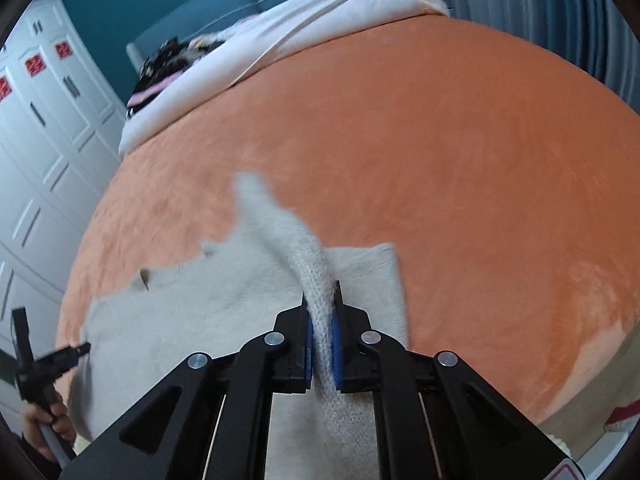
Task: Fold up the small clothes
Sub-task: 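Fold the sweater over and smooth it with both tools open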
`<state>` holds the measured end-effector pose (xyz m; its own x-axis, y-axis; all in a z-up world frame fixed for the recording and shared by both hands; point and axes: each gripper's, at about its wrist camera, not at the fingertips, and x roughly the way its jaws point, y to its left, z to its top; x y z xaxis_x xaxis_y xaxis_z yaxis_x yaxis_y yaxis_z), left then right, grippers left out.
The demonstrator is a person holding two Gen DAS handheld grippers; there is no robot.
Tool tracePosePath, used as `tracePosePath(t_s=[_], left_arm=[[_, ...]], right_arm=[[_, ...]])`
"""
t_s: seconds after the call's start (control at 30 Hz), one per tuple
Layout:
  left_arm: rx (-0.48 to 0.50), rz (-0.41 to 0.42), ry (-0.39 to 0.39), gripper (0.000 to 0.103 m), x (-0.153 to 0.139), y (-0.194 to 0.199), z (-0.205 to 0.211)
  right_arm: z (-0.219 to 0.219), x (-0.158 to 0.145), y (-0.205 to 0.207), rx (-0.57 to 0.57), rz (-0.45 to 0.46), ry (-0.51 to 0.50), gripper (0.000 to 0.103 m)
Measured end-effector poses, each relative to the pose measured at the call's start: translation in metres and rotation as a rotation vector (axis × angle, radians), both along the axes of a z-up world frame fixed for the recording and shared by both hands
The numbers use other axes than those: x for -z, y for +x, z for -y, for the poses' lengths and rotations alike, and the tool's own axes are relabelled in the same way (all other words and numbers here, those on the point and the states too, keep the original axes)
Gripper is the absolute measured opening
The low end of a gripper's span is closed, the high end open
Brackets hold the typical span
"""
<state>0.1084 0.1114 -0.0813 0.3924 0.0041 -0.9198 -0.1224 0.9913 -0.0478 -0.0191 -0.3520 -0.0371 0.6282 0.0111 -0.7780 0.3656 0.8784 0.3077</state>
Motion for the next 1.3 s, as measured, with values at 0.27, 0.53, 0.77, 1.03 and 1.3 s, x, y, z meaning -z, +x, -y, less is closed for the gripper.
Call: tracePosePath(t_s=[0.27, 0.53, 0.77, 1.03, 1.3], left_arm=[[0.009, -0.007, 0.035, 0.047, 0.002, -0.001, 0.003], [0.008, -0.004, 0.054, 0.047, 0.002, -0.003, 0.007], [0.009, -0.006, 0.046, 0.048, 0.003, -0.002, 0.005], [0.019, 0.001, 0.055, 0.048, 0.003, -0.003, 0.004], [0.022, 0.006, 0.058, 0.048, 0.003, -0.005, 0.006]], right_arm=[[0.02, 0.031, 0.004, 0.065, -0.119, 0.045, 0.017], [-0.045, -0.012, 0.014, -0.102, -0.029, -0.107, 0.018], [-0.077, 0.014, 0.025, -0.19, -0.156, -0.11, 0.013], [-0.125, 0.046, 0.031, -0.32, -0.204, -0.114, 0.014], [-0.16, 0.023, 0.036, -0.386, -0.174, -0.066, 0.014]])
